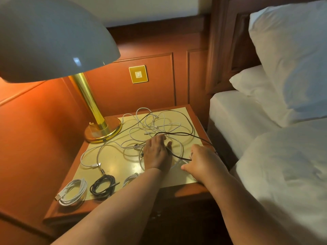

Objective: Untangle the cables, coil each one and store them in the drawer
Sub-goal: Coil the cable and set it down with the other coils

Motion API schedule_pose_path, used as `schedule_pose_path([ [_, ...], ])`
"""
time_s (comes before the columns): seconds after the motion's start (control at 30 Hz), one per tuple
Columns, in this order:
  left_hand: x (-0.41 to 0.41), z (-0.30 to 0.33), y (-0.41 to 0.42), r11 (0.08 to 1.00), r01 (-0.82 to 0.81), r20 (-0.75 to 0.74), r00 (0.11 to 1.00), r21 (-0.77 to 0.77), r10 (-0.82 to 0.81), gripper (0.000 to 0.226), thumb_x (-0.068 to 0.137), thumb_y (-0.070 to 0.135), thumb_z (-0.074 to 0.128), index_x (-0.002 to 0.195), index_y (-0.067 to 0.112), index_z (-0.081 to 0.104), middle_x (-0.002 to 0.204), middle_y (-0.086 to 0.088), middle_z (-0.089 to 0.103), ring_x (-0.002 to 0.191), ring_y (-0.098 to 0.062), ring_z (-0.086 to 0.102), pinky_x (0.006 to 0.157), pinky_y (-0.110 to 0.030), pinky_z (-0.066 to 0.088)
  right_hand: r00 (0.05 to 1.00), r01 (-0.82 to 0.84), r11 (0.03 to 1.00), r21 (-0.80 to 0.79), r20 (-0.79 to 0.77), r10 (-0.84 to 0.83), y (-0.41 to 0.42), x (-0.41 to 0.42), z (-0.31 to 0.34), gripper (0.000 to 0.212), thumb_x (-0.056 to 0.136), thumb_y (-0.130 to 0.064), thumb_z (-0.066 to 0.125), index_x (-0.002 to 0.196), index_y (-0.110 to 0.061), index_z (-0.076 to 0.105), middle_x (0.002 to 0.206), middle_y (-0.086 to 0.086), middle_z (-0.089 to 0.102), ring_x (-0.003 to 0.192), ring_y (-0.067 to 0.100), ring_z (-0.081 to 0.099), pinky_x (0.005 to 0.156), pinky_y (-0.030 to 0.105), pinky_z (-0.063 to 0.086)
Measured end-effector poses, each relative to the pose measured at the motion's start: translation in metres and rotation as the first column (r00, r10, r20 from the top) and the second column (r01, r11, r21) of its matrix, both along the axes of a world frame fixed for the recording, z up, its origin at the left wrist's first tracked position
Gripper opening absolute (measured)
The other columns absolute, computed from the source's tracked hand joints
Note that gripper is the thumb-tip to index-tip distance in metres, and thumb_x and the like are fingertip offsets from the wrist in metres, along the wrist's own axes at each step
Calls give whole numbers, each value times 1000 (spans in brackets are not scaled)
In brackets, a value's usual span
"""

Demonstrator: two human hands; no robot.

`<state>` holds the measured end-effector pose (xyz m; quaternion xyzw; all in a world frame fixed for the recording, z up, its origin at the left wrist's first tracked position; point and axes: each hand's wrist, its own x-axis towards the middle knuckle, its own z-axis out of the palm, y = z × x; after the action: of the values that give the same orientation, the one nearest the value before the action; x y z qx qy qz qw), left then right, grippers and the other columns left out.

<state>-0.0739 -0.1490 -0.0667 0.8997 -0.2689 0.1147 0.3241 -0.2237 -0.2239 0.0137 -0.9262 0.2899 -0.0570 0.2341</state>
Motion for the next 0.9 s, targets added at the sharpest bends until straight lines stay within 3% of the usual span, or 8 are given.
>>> schedule_pose_path([
  [0.13, -1, 1, -1, 998, 2, 21, 1000, 68, -4, 29, 102, 38, 47, 123, 20, 55, 125, -1, 57, 120, -23, 44, 99, -35, 32, 991, -84, 986, -146, -117, 67, 5, -1, -7, 17, 94, -29, 62, 110, -20, 61, 99, 0, 68, 84, 17, 64, 72, 29, 53],
  [0.2, 1, 0, 0, 997, -15, 11, 1000, 78, 14, 27, 101, 35, 47, 123, 20, 55, 127, -2, 56, 121, -24, 43, 98, -34, 30, 997, -75, 984, -159, -31, 71, 6, -1, -5, 17, 99, -29, 54, 111, -20, 64, 97, 0, 69, 84, 17, 65, 73, 30, 54],
  [0.3, 2, -3, 0, 996, -16, 22, 1000, 85, 14, 29, 101, 31, 47, 127, 20, 54, 128, -3, 56, 121, -25, 43, 99, -36, 31, 968, -18, 994, -104, 246, 43, 0, -1, 2, 19, 102, -32, 50, 104, -23, 66, 89, -5, 69, 80, 14, 63, 68, 28, 54],
  [0.47, 4, -3, 0, 999, -32, -9, 999, 44, 33, 33, 103, 30, 43, 134, 21, 51, 132, -4, 55, 125, -26, 42, 102, -37, 31, 836, -31, 991, 129, 547, -45, -18, 1, 12, 14, 103, -25, 47, 94, -25, 58, 84, -22, 55, 74, -7, 55, 57, 4, 40],
  [0.57, 4, -3, -1, 999, -31, -21, 999, 37, 32, 34, 104, 31, 41, 135, 21, 51, 133, -4, 55, 125, -26, 41, 102, -38, 32, 804, -115, 939, 325, 586, -105, -23, 0, 14, 18, 104, -24, 44, 95, -24, 59, 97, -22, 63, 83, -1, 58, 66, 8, 45],
  [0.7, 5, -1, 0, 1000, 2, -28, 1000, 27, -1, 40, 98, 38, 33, 126, 22, 55, 126, -3, 58, 117, -26, 45, 97, -37, 34, 776, -226, 732, 643, 573, -264, -19, 2, 16, 28, 104, -32, 46, 90, -27, 69, 96, -19, 73, 87, 14, 66, 73, 29, 55],
  [0.8, 2, 1, 3, 996, 86, -7, 996, 0, -86, 43, 91, 40, 32, 117, 18, 58, 114, -4, 59, 103, -25, 47, 85, -35, 33, 760, -149, 651, 745, 507, -406, -19, 5, 21, 36, 101, -44, 47, 93, -19, 72, 87, -16, 75, 78, 14, 66, 65, 28, 51],
  [0.9, 4, 3, 2, 989, 131, -87, 987, -73, -137, 45, 91, 43, 31, 110, 15, 61, 101, 0, 57, 93, -19, 46, 78, -32, 31, 718, -99, 603, 791, 476, -507, -22, 7, 21, 36, 100, -41, 52, 96, -11, 71, 84, -12, 75, 75, 12, 64, 56, 22, 49],
])
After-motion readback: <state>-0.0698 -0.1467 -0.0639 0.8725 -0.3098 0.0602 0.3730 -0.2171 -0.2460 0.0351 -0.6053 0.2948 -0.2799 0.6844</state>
